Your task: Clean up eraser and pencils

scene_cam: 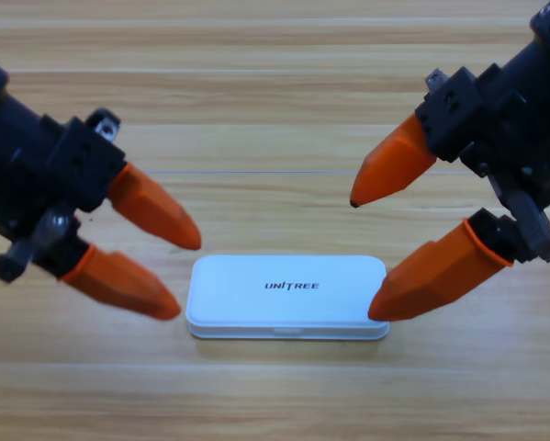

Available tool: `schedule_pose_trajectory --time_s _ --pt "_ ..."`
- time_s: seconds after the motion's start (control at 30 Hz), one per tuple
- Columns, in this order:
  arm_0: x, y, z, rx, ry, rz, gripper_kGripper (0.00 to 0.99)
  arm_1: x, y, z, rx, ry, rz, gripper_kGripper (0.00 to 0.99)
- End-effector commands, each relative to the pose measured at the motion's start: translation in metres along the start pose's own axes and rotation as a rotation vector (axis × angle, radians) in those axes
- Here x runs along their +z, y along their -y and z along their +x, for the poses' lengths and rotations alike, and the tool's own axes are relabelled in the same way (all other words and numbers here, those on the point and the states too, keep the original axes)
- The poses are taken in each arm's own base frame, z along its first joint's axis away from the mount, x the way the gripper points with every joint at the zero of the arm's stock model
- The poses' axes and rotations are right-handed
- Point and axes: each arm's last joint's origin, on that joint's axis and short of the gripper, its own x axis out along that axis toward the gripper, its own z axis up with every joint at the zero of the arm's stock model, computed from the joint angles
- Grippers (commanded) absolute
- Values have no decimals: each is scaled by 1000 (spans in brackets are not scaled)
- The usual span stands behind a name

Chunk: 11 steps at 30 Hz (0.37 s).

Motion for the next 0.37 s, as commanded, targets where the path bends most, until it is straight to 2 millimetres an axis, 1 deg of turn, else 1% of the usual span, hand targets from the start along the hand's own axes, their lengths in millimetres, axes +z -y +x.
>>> schedule_pose_trajectory --time_s 0.03,0.23,0.37 --pt "-3 -3 14 -7 -49 -38 990 2 7 28 44 -43 14 960" --pt "-3 -15 29 -18 -91 -80 990 2 7 28 44 -43 15 960" --pt "-5 -18 36 -31 -104 -86 990 2 7 28 44 -43 15 960"
